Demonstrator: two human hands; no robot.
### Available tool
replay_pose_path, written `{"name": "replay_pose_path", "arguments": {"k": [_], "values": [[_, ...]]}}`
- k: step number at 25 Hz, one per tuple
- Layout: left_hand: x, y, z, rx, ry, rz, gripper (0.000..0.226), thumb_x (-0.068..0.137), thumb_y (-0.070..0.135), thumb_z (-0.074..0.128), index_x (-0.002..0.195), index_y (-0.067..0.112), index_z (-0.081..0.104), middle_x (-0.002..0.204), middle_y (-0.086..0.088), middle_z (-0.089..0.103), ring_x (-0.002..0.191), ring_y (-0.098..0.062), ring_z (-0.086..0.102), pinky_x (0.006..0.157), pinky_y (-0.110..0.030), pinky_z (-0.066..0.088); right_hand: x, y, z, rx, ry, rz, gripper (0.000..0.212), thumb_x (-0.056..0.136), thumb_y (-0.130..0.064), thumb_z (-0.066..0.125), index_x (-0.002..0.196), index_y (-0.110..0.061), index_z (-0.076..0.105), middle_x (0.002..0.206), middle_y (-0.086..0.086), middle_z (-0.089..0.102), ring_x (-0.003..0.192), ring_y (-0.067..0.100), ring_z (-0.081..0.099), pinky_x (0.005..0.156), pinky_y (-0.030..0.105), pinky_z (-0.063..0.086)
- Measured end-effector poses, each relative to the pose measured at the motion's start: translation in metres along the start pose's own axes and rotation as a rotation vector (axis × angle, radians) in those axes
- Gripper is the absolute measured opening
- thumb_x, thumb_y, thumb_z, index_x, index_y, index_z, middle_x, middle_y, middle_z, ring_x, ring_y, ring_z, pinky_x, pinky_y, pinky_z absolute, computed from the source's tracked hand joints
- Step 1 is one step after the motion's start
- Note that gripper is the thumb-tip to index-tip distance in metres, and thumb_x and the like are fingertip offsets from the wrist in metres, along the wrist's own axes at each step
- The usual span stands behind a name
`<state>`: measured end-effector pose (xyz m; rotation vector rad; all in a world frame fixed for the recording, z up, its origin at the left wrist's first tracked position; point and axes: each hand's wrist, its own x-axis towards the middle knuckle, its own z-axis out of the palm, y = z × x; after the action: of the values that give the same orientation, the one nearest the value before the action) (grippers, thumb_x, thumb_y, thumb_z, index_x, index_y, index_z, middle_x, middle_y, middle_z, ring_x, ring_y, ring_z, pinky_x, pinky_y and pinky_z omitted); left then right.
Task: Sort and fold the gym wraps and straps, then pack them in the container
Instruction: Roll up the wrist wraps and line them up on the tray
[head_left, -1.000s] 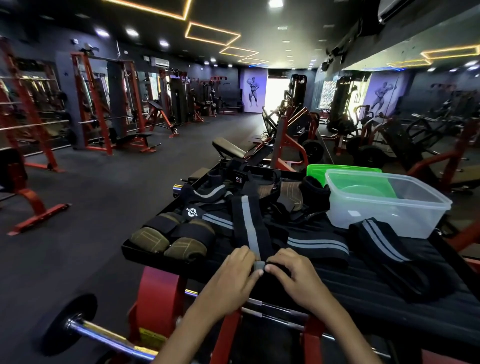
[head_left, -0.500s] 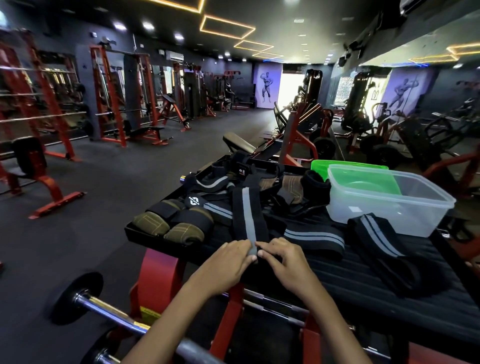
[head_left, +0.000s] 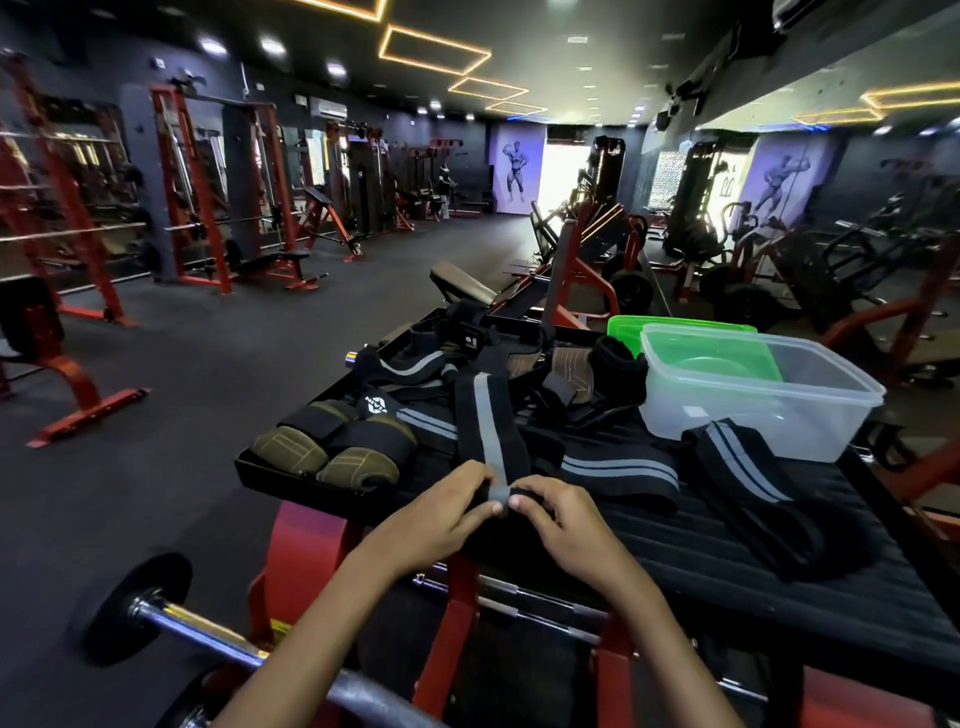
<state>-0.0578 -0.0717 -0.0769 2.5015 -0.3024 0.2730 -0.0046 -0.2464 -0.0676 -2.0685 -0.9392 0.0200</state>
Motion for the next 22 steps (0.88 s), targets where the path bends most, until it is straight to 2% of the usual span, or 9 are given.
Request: {"name": "replay_pose_path", "arguments": {"k": [5, 8, 10, 13, 15, 17, 19, 21, 22], "values": [[-0.001, 0.004, 0.001, 0.129, 0.055, 0.082, 0.029, 0.099, 0.031, 0.039, 0.092, 0.006, 0.05, 0.091, -0.002, 0.047, 0.086, -0.011, 0.041, 0.076, -0.018, 0.03, 0.0, 0.0, 0.001, -0.119, -0.018, 0.009, 0.021, 0.096, -0.023, 0.049, 0.09, -0.011, 0.065, 0.071, -0.011, 0.052, 0.074, 0.001, 0.048, 0.069, 0.019, 0.034], [-0.001, 0.005, -0.001, 0.165, 0.027, 0.092, 0.027, 0.1, 0.031, 0.036, 0.089, 0.009, 0.047, 0.089, -0.001, 0.045, 0.086, -0.011, 0.039, 0.076, -0.02, 0.03, 0.0, 0.004, 0.002, -0.157, 0.078, -0.035, 0.013, 0.09, -0.027, 0.06, 0.088, -0.017, 0.069, 0.081, -0.017, 0.048, 0.089, -0.002, 0.043, 0.078, 0.013, 0.032], [0.0, 0.005, -0.005, 0.111, -0.016, 0.074, 0.026, 0.1, 0.031, 0.036, 0.087, 0.011, 0.045, 0.086, 0.0, 0.045, 0.083, -0.01, 0.039, 0.075, -0.022, 0.032, -0.002, 0.004, 0.0, -0.085, 0.135, -0.05, 0.006, 0.083, -0.023, 0.07, 0.088, -0.022, 0.071, 0.083, -0.018, 0.055, 0.088, 0.001, 0.048, 0.079, 0.011, 0.035], [0.002, 0.001, -0.01, -0.022, -0.063, 0.06, 0.021, 0.098, 0.032, 0.043, 0.09, 0.014, 0.049, 0.088, 0.002, 0.05, 0.082, -0.01, 0.046, 0.074, -0.026, 0.039, -0.004, 0.002, -0.002, 0.051, 0.127, 0.013, 0.009, 0.082, -0.018, 0.071, 0.084, -0.026, 0.072, 0.076, -0.014, 0.064, 0.078, 0.006, 0.057, 0.07, 0.015, 0.041], [0.002, 0.001, -0.012, -0.097, -0.057, 0.053, 0.016, 0.095, 0.033, 0.05, 0.1, 0.017, 0.052, 0.095, 0.007, 0.053, 0.089, -0.007, 0.051, 0.08, -0.023, 0.042, -0.003, 0.002, -0.003, 0.102, 0.104, 0.074, 0.008, 0.085, -0.02, 0.067, 0.08, -0.024, 0.07, 0.078, -0.004, 0.066, 0.076, 0.006, 0.059, 0.072, 0.025, 0.045], [0.001, 0.004, -0.013, -0.081, -0.076, 0.048, 0.012, 0.096, 0.031, 0.048, 0.096, 0.019, 0.047, 0.092, 0.008, 0.049, 0.086, -0.008, 0.049, 0.076, -0.023, 0.039, -0.002, 0.003, -0.003, 0.096, 0.049, 0.114, 0.016, 0.09, -0.024, 0.061, 0.076, -0.019, 0.066, 0.077, 0.003, 0.063, 0.075, 0.01, 0.057, 0.073, 0.031, 0.044], [0.001, 0.009, -0.016, -0.019, -0.123, 0.047, 0.014, 0.097, 0.03, 0.045, 0.089, 0.02, 0.04, 0.084, 0.009, 0.043, 0.082, -0.008, 0.043, 0.07, -0.02, 0.03, -0.001, 0.002, -0.001, 0.023, 0.018, 0.119, 0.02, 0.091, -0.029, 0.057, 0.073, -0.022, 0.06, 0.075, 0.002, 0.057, 0.075, 0.007, 0.051, 0.073, 0.028, 0.04], [0.003, 0.013, -0.021, -0.011, -0.156, 0.064, 0.013, 0.099, 0.028, 0.043, 0.089, 0.02, 0.038, 0.079, 0.012, 0.038, 0.08, -0.007, 0.039, 0.066, -0.015, 0.026, -0.002, 0.002, -0.001, -0.019, 0.07, 0.047, 0.007, 0.086, -0.034, 0.062, 0.084, -0.028, 0.063, 0.082, -0.009, 0.061, 0.082, 0.005, 0.051, 0.075, 0.02, 0.039], [0.004, 0.014, -0.023, -0.016, -0.168, 0.064, 0.013, 0.099, 0.028, 0.042, 0.089, 0.021, 0.037, 0.078, 0.012, 0.037, 0.079, -0.007, 0.039, 0.065, -0.014, 0.025, -0.003, 0.001, -0.001, -0.034, 0.103, 0.003, 0.015, 0.08, -0.038, 0.065, 0.094, -0.032, 0.065, 0.089, -0.014, 0.064, 0.087, 0.004, 0.052, 0.077, 0.016, 0.04]]}}
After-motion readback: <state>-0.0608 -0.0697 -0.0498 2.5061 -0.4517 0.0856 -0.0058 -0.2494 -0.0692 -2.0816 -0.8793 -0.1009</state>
